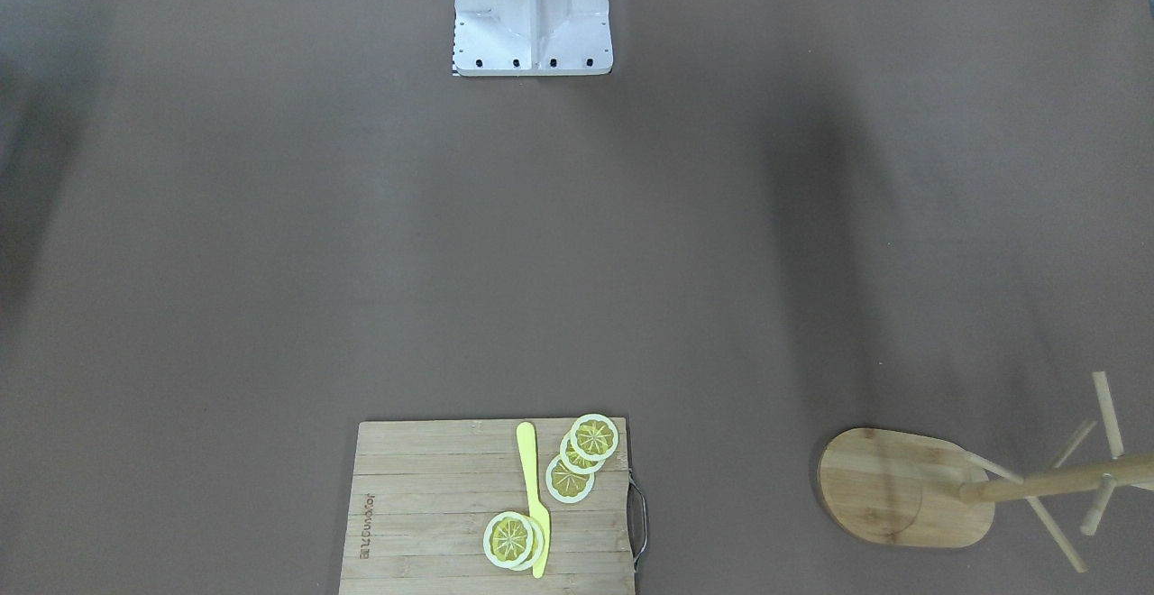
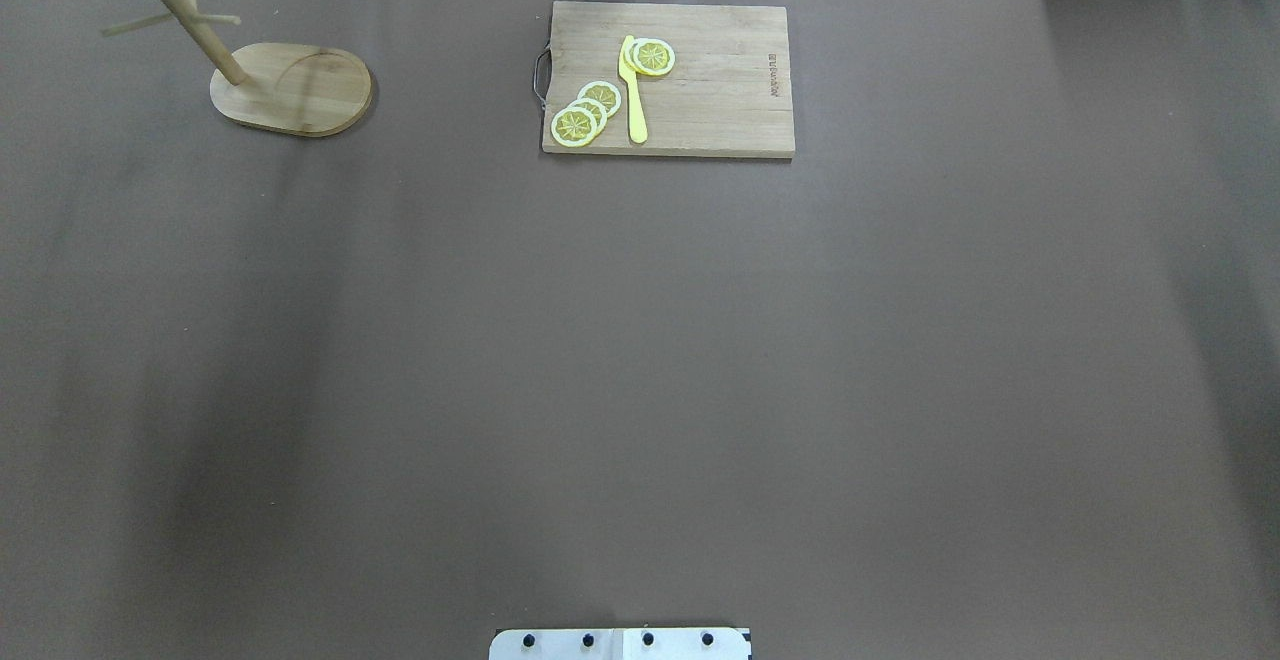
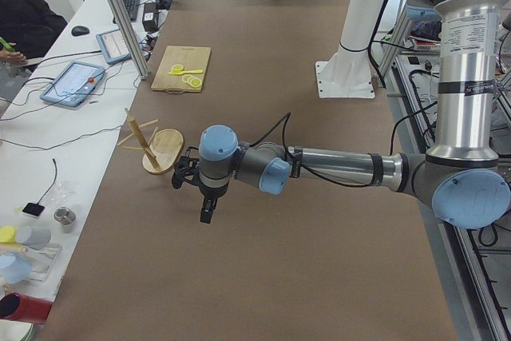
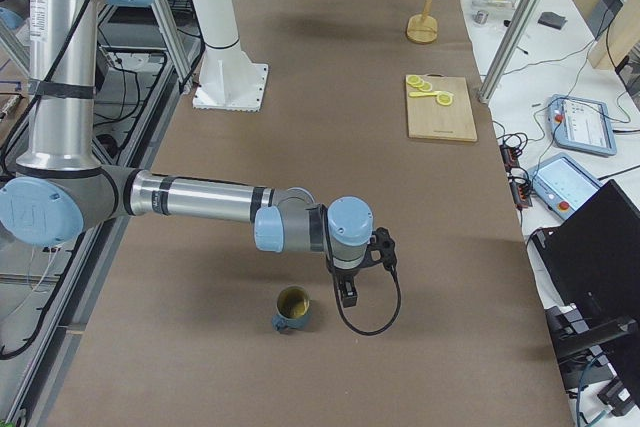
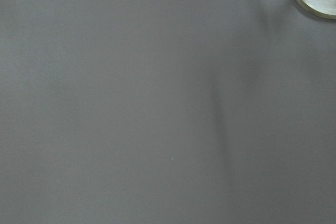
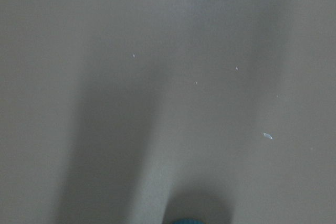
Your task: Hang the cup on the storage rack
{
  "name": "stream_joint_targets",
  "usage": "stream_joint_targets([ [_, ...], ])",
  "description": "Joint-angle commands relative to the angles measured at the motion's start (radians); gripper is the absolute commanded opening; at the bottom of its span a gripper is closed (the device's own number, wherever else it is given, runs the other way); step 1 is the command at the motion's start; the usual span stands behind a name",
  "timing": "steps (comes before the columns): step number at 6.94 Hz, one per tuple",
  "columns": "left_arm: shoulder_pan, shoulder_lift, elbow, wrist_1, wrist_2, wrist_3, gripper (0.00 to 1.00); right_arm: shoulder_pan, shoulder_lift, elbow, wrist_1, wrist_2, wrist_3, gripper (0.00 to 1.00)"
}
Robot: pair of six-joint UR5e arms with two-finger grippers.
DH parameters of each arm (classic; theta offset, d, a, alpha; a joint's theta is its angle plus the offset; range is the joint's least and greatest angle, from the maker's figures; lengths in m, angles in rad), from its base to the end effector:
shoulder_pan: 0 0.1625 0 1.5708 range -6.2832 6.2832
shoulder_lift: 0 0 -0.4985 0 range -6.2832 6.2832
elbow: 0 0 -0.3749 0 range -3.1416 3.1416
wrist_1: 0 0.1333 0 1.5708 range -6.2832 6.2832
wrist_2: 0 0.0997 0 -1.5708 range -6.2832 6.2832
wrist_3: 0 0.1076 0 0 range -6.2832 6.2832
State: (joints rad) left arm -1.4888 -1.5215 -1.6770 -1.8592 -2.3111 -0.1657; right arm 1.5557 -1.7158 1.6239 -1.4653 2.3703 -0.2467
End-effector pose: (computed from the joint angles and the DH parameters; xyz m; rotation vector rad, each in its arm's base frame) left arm -0.0220 -0.4738 0.6801 0.2361 0.7674 0.0486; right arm 0.0501 -0.4028 0.7638 0.1054 -0.7949 -0.2531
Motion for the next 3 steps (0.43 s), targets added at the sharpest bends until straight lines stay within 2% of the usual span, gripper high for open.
stream_joint_targets([
  [1, -0.001, 0.0, 0.003, -0.002, -0.013, 0.0, 0.99, 0.003, -0.056, 0.004, 0.011, -0.016, -0.119, 1.0],
  [3, 0.001, 0.0, 0.005, -0.002, -0.014, 0.002, 0.99, 0.001, -0.048, -0.012, 0.011, -0.045, -0.138, 1.0],
])
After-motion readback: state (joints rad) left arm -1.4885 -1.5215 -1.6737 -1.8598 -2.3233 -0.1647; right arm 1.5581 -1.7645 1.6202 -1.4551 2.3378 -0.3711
